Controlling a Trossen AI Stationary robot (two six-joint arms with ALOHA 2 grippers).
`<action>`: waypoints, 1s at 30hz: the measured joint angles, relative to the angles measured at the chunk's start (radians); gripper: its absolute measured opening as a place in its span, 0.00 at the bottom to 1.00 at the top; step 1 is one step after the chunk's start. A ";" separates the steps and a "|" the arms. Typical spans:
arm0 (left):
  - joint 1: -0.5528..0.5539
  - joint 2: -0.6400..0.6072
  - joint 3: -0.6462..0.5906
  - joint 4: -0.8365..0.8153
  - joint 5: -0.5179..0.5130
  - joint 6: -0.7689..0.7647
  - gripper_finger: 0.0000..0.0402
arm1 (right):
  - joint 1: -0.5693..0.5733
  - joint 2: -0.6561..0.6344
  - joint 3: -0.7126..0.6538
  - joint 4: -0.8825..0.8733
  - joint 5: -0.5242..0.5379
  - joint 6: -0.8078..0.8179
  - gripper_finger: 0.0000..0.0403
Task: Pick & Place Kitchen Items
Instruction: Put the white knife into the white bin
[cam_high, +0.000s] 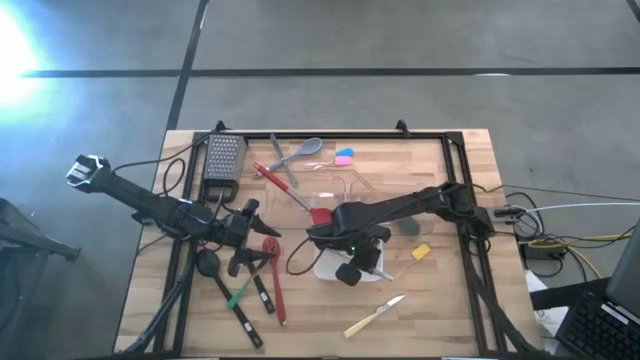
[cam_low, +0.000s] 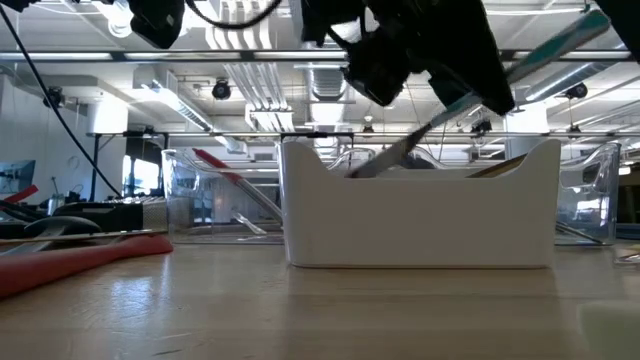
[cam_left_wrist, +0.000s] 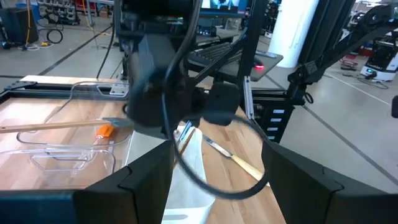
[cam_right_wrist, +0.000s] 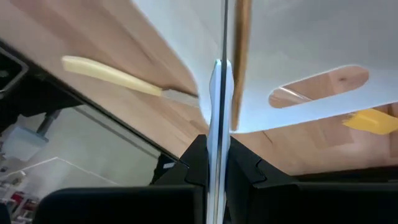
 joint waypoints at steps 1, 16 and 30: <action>0.000 0.000 0.000 0.000 0.000 0.000 0.62 | -0.002 0.000 -0.011 0.002 0.000 -0.004 0.04; 0.000 0.000 0.000 0.008 0.000 0.001 0.62 | -0.039 0.001 -0.140 0.164 0.002 -0.036 0.04; 0.000 0.000 -0.012 0.006 0.000 0.001 0.62 | -0.040 -0.002 -0.107 0.173 -0.017 -0.038 0.26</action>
